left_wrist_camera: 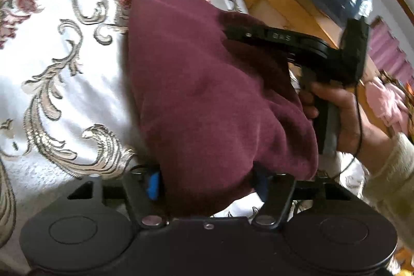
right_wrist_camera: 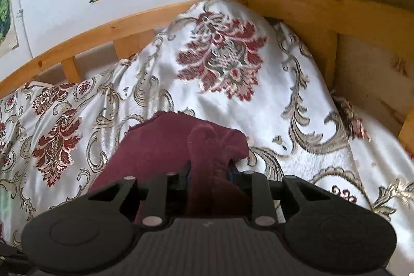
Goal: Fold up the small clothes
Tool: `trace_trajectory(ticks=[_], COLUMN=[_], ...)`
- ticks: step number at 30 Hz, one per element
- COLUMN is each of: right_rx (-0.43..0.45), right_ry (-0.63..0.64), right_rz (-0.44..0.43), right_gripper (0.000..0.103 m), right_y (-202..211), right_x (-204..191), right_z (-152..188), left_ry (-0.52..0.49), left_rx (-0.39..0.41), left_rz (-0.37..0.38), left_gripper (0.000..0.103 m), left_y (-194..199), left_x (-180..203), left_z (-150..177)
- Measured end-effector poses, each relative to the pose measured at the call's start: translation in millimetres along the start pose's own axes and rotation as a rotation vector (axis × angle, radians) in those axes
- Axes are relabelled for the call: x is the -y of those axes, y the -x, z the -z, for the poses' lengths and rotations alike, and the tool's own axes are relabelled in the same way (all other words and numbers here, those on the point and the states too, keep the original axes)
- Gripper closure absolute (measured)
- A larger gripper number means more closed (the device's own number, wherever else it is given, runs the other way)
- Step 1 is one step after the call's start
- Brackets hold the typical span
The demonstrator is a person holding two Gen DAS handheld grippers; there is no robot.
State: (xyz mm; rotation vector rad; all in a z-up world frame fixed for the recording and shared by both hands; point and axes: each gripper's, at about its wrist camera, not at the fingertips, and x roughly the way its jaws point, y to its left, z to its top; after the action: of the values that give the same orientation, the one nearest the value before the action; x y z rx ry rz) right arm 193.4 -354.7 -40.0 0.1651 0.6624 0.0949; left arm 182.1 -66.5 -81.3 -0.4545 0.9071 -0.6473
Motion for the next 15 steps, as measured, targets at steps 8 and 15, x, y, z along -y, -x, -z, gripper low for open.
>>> trace_trajectory(ticks=[8, 15], right_rx=[0.077, 0.137], right_ry=[0.053, 0.053], right_rz=[-0.018, -0.06], right_gripper=[0.079, 0.08], right_y=[30, 40], right_x=[-29, -51], right_z=[-15, -37], left_ry=[-0.096, -0.072], left_rx=[0.005, 0.022], left_rz=[-0.135, -0.194], left_gripper=[0.052, 0.053], left_y=[14, 36], left_x=[31, 27], left_z=[-8, -34])
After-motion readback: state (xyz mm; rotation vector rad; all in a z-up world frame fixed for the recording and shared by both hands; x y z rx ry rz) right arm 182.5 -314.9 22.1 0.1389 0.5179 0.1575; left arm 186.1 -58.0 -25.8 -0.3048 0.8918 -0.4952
